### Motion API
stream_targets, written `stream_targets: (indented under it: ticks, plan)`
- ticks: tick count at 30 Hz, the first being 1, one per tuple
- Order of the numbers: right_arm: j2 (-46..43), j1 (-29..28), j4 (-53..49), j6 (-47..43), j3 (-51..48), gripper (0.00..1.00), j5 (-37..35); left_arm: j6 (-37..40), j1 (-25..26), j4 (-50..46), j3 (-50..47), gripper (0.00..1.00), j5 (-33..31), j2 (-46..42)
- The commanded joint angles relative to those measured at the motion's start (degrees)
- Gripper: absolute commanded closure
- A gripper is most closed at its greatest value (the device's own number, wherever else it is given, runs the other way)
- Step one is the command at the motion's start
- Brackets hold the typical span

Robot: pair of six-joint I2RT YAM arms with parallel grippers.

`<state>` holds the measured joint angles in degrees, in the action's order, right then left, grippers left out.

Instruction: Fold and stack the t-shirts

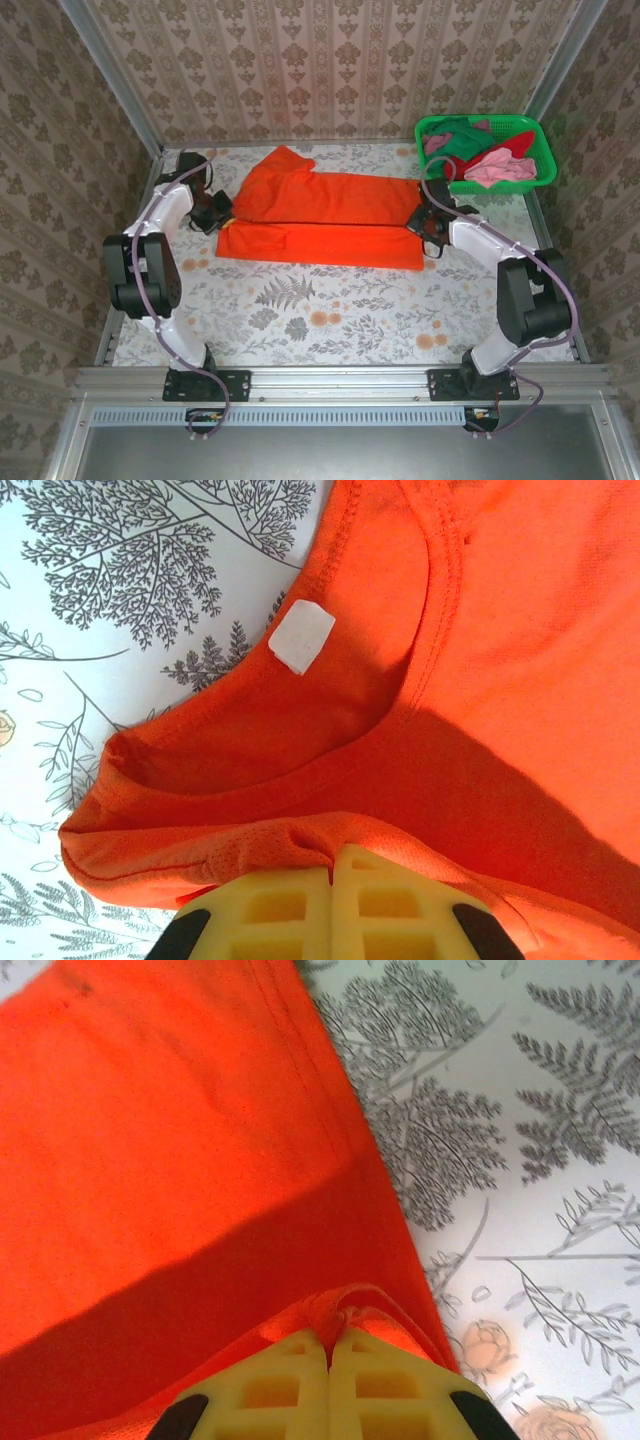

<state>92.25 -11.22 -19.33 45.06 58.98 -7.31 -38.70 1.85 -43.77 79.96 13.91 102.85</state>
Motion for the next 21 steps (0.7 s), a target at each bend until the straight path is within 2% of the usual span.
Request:
stream_targets:
  ticks: [1,21]
  plan:
    - [2.5,0.4,0.5,-1.1,2.8,1.0,-0.7,1.5,0.0,-0.4,2.8,1.0,-0.8,1.8]
    - [8.3,0.5,0.4,-0.9,5.5,1.0,0.2,1.6,0.8,-0.3,9.9,1.0,0.6,9.2]
